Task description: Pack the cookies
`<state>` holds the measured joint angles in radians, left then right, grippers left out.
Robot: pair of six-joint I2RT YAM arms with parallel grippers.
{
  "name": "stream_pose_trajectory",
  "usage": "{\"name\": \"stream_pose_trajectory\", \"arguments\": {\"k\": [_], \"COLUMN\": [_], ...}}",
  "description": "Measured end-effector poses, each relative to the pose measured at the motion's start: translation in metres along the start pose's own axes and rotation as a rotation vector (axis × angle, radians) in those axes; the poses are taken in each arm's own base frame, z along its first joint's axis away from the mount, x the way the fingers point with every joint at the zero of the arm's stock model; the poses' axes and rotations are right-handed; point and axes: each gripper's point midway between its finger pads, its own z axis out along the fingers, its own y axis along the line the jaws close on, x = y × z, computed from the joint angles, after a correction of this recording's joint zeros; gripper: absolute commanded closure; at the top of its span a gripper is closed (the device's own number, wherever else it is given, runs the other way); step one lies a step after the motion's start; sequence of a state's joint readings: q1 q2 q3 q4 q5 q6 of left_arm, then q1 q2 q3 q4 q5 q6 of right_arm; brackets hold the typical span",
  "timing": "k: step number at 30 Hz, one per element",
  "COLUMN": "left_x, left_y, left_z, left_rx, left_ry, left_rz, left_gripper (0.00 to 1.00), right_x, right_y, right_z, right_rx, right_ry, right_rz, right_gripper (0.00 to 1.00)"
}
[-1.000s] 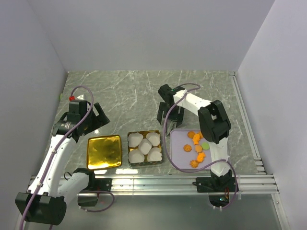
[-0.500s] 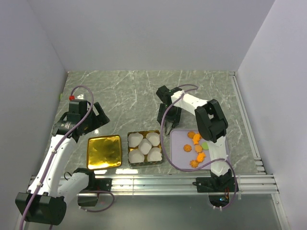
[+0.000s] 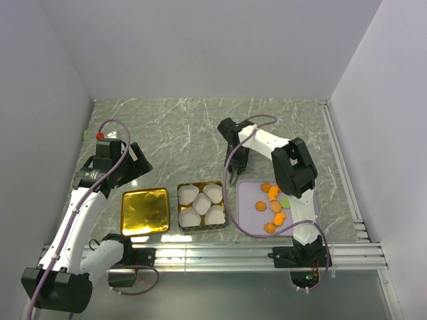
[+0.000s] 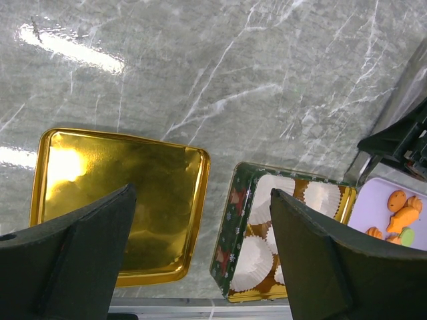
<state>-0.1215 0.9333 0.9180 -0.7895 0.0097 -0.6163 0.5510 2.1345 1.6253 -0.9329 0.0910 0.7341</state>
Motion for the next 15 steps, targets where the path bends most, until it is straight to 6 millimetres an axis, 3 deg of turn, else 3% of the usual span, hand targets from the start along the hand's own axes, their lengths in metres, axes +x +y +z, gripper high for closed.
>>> {"name": "stream_pose_trajectory", "arguments": {"k": [5, 8, 11, 15], "left_x": [0.001, 0.001, 0.002, 0.001], "left_y": [0.001, 0.001, 0.001, 0.002], "left_z": [0.001, 0.002, 0.002, 0.003], "left_rx": [-0.001, -0.001, -0.002, -0.006], "left_ry": [0.002, 0.002, 0.003, -0.005], "left_rz": [0.000, -0.001, -0.001, -0.001], "left_gripper": [0.13, 0.13, 0.14, 0.14], "right_x": [-0.017, -0.030, -0.039, -0.044], "right_y": [-0.009, -0.011, -0.014, -0.021], "right_z": [-0.009, -0.026, -0.055, -0.110], "right_rx": [0.038, 0.033, 0.006, -0.060], "right_ry": [-0.051, -0.095, -0.148, -0.239], "right_rz": [-0.004, -0.002, -0.001, 0.011], "right_gripper": [0.54, 0.55, 0.55, 0.55]}}
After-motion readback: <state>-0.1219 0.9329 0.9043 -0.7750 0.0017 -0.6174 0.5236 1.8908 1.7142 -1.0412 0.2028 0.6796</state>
